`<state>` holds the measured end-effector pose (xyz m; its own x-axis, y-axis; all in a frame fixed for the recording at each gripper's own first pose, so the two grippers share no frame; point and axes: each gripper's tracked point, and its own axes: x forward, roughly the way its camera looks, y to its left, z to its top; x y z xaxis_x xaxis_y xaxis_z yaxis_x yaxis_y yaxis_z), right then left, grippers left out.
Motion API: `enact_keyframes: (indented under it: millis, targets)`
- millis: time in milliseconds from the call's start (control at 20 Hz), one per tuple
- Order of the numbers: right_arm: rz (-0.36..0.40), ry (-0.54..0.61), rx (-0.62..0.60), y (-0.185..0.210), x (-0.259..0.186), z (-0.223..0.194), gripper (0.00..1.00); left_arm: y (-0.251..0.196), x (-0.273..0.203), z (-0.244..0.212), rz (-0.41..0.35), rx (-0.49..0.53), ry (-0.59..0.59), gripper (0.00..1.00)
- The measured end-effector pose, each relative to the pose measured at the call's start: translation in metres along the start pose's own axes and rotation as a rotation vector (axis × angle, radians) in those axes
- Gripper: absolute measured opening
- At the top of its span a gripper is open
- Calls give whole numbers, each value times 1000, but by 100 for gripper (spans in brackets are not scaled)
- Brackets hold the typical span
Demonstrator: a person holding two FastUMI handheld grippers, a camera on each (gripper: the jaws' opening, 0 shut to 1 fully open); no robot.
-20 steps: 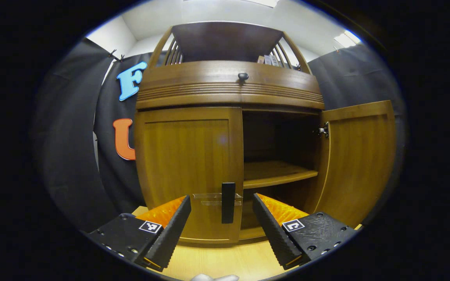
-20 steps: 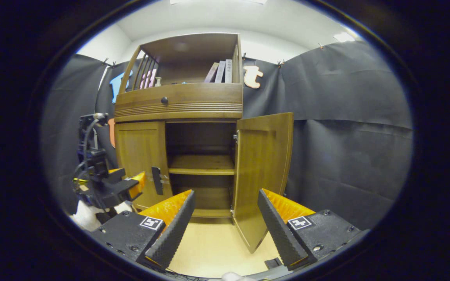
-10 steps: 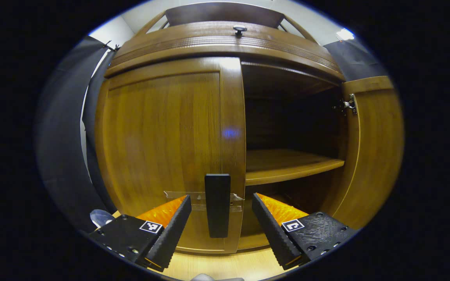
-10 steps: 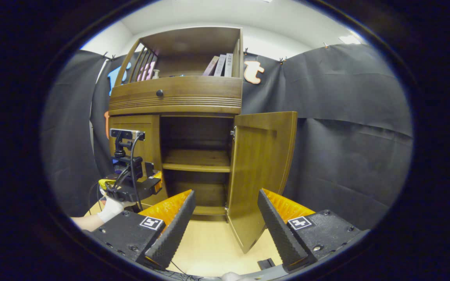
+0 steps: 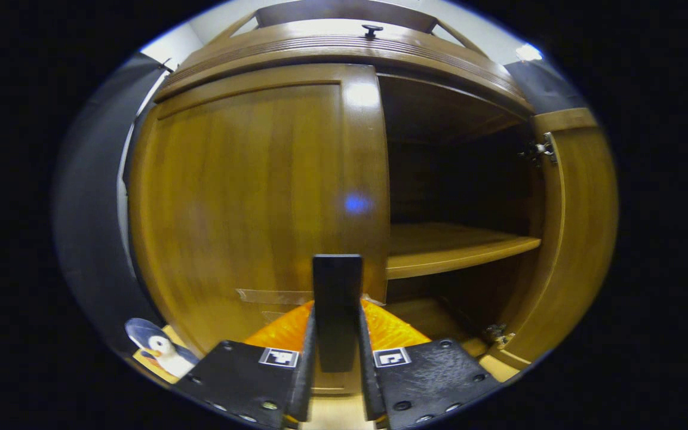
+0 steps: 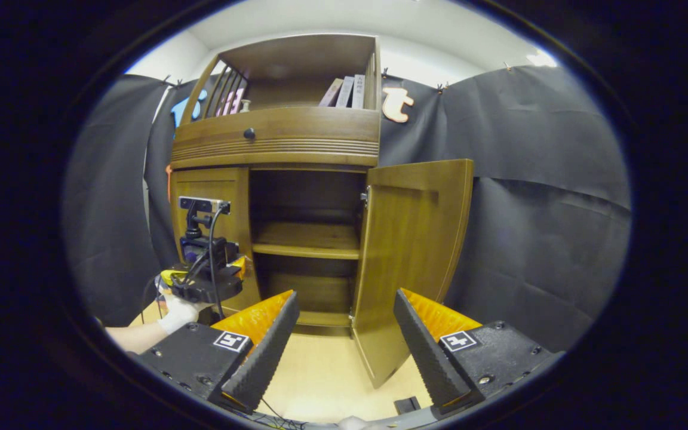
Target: Open the right door of the double-door shoe cabinet with the right hand, and open the left door with the left hand.
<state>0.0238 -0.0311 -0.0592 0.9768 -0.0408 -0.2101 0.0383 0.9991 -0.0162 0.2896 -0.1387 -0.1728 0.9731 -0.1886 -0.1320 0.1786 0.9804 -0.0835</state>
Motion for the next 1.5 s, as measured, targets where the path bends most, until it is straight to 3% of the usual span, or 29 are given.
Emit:
enact_keyframes:
  millis: [50, 150, 200, 300, 350, 450, 550, 900, 950, 1000, 1050, 1100, 1200, 1350, 1450, 1500]
  targets:
    - [7, 2, -1, 2, 0, -1, 100, -1, 1, -1, 2, 0, 15, 31]
    - [24, 1, -1, 6, -1, -2, 100, 1, -6, -1, 5, 7, 11, 31]
    - [29, -3, -4, 6, -3, -2, 100, 2, -10, -1, 3, 8, 7, 21]
    - [42, -8, -8, 9, -5, -3, 100, 3, -27, -4, -6, 5, 6, 41]
    - [48, -9, -7, 10, -7, -4, 100, 5, -35, -5, -13, 5, 5, 31]
    - [63, -9, -1, 12, -10, -6, 100, 11, -53, -9, -28, 14, -2, 31]
    - [79, -7, 3, 15, -12, -9, 100, 17, -73, -8, -47, 13, -1, 24]
    - [134, 14, 23, 27, -18, -25, 100, 54, -137, -15, -66, 11, -2, 24]
    - [140, 17, 25, 29, -17, -26, 100, 58, -143, -15, -67, 10, 1, 31]
    - [148, 21, 30, 31, -17, -29, 100, 63, -148, -16, -66, 9, 4, 24]
    - [155, 24, 35, 34, -17, -30, 100, 67, -152, -16, -65, 5, 6, 24]
    - [166, 25, 41, 38, -17, -30, 100, 71, -156, -17, -64, 5, 8, 31]
    - [181, 25, 43, 44, -18, -30, 100, 81, -164, -18, -56, 6, 8, 31]
    - [194, 12, 43, 49, -18, -27, 100, 96, -172, -22, -29, -2, 7, 14]
    - [208, 22, 50, 55, -16, -28, 100, 106, -180, -23, -14, 4, 12, 14]
    - [218, 25, 51, 58, -15, -27, 100, 112, -184, -23, -8, 4, 10, 5]
